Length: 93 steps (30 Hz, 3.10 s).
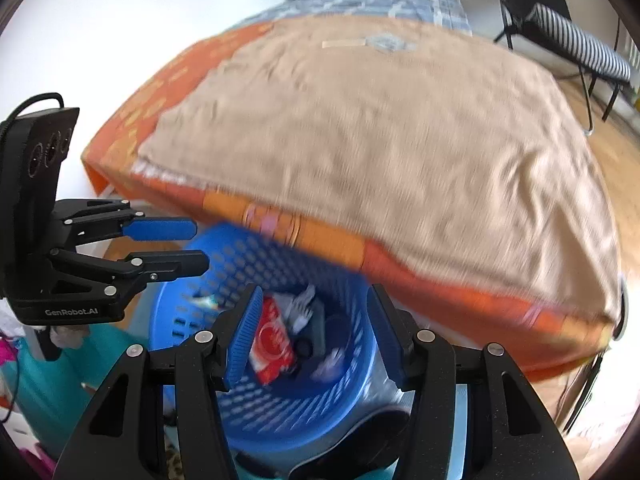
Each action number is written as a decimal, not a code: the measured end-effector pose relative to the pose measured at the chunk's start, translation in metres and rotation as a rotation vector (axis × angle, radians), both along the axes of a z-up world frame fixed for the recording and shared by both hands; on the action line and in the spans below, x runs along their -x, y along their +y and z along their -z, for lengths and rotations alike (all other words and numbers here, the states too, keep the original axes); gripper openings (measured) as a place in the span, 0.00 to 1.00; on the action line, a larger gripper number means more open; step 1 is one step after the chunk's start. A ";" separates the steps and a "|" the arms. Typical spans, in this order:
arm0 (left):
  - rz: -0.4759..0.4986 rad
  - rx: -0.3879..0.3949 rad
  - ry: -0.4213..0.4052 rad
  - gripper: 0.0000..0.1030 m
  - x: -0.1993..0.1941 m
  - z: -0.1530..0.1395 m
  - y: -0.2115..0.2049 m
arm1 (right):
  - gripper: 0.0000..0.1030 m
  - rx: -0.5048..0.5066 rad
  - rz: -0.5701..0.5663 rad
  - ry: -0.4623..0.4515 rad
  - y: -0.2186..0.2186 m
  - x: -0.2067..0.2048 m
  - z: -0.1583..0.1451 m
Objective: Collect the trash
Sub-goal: 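Move both open tools back over the cotton swab and sachet, then grasp the cotton swab with the left tool while the right tool grasps the white sachet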
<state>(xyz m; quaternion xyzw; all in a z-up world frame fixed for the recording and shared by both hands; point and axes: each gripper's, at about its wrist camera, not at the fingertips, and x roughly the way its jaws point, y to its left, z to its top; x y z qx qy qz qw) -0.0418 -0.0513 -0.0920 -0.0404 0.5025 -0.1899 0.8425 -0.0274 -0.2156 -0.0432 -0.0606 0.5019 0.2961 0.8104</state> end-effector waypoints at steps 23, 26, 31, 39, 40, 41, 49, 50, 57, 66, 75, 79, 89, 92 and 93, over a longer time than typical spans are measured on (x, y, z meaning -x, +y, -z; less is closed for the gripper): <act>0.015 -0.106 -0.143 0.37 -0.194 -0.059 0.057 | 0.75 -0.084 0.000 -0.104 0.011 -0.204 -0.055; 0.030 -0.122 -0.133 0.37 -0.223 -0.051 0.059 | 0.75 -0.045 -0.053 -0.112 0.023 -0.231 -0.044; 0.047 -0.154 -0.106 0.37 -0.274 -0.032 0.067 | 0.75 -0.006 -0.118 -0.088 0.043 -0.271 -0.025; 0.143 -0.283 0.005 0.37 -0.338 0.001 0.065 | 0.75 0.076 -0.225 -0.068 0.075 -0.313 0.002; 0.151 -0.291 0.016 0.37 -0.342 0.003 0.065 | 0.75 0.080 -0.230 -0.068 0.077 -0.316 0.004; 0.156 -0.294 0.022 0.37 -0.348 0.005 0.065 | 0.75 0.083 -0.235 -0.066 0.080 -0.320 0.007; 0.196 -0.241 0.104 0.36 -0.368 0.018 0.061 | 0.75 0.083 -0.293 -0.067 0.097 -0.340 0.022; 0.199 -0.238 0.109 0.36 -0.369 0.021 0.060 | 0.75 0.082 -0.299 -0.071 0.098 -0.341 0.023; 0.156 -0.239 0.094 0.09 -0.374 0.029 0.059 | 0.75 0.075 -0.290 -0.050 0.106 -0.354 0.036; 0.131 -0.247 0.062 0.05 -0.371 0.029 0.065 | 0.77 0.123 -0.273 -0.053 0.118 -0.360 0.049; 0.105 -0.238 0.054 0.04 -0.369 0.026 0.073 | 0.77 0.164 -0.263 -0.045 0.126 -0.362 0.050; 0.118 -0.255 0.073 0.04 -0.372 0.028 0.070 | 0.65 0.178 -0.261 -0.042 0.126 -0.361 0.048; 0.077 -0.248 0.055 0.00 -0.378 0.031 0.066 | 0.61 0.149 -0.242 -0.013 0.118 -0.365 0.047; 0.065 -0.231 0.047 0.00 -0.374 0.028 0.069 | 0.60 0.160 -0.239 -0.033 0.120 -0.361 0.047; 0.062 -0.227 0.047 0.00 -0.373 0.027 0.070 | 0.60 0.156 -0.230 -0.033 0.119 -0.361 0.046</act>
